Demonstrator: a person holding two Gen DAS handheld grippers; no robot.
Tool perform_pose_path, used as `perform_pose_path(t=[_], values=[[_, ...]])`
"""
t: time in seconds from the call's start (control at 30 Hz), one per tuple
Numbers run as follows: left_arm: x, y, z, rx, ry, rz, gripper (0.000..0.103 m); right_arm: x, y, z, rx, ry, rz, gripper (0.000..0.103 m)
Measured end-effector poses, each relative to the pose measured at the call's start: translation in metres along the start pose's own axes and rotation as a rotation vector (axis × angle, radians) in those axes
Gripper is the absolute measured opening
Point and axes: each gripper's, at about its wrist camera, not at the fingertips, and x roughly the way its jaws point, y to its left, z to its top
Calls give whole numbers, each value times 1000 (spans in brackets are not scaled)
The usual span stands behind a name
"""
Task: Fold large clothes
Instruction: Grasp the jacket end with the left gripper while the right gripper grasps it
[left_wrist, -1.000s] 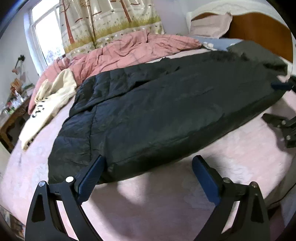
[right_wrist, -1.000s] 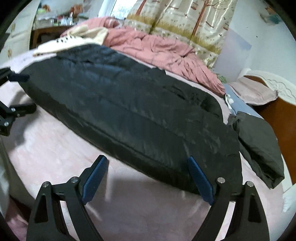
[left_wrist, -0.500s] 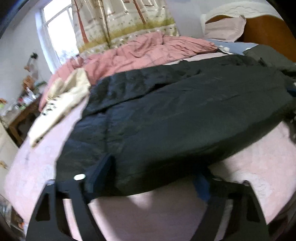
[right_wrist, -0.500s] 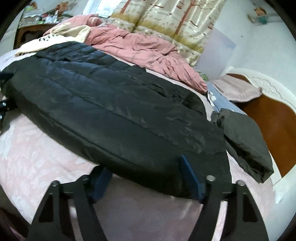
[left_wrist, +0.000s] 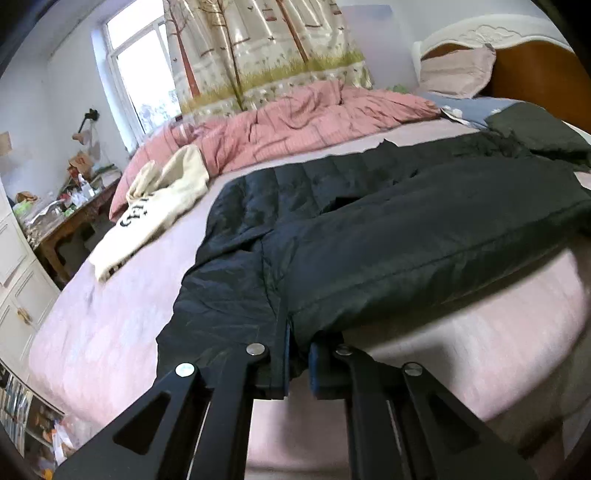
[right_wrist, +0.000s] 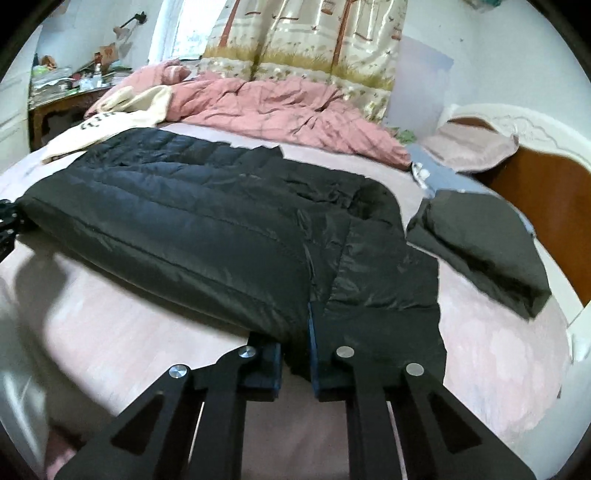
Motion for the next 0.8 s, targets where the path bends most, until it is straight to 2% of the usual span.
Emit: perform_pose_path(t=[0.13,0.17,0.2,0.27,0.33,0.37,0.4,0.5,0.63,0.8], values=[[-17,4,-9,26,-7,-36,21,-16,4,-8,-56,22,-32,13],[-17,6,-9,15,-7,-43,31,-18,3,-7,-53,20,-31,14],[-15,10,-8,0,-7,-30,47,-19,2,-7,-47,19,-27,14],[-10,15,-6,-17,-14,1,54,-18,-3,-3,-29,15,-18,14],[-6,19,-1,-18,-28,-8,44,-19,-6,2,-28,3,-11,14],[-6,20,3,-8,-43,-9,29,-21,-7,8,-37,-11,-13,14],[-7,18,10,12,-58,-10,26,-22,-8,15,-49,-30,-17,14],[-7,19,41,45,-117,36,27,-22,-16,44,-78,-82,-50,14],[12,38,96,-19,-138,5,30,-14,-34,91,-49,-134,-50,14],[77,49,154,-30,-118,-29,32,37,-44,151,-59,-154,-87,15]])
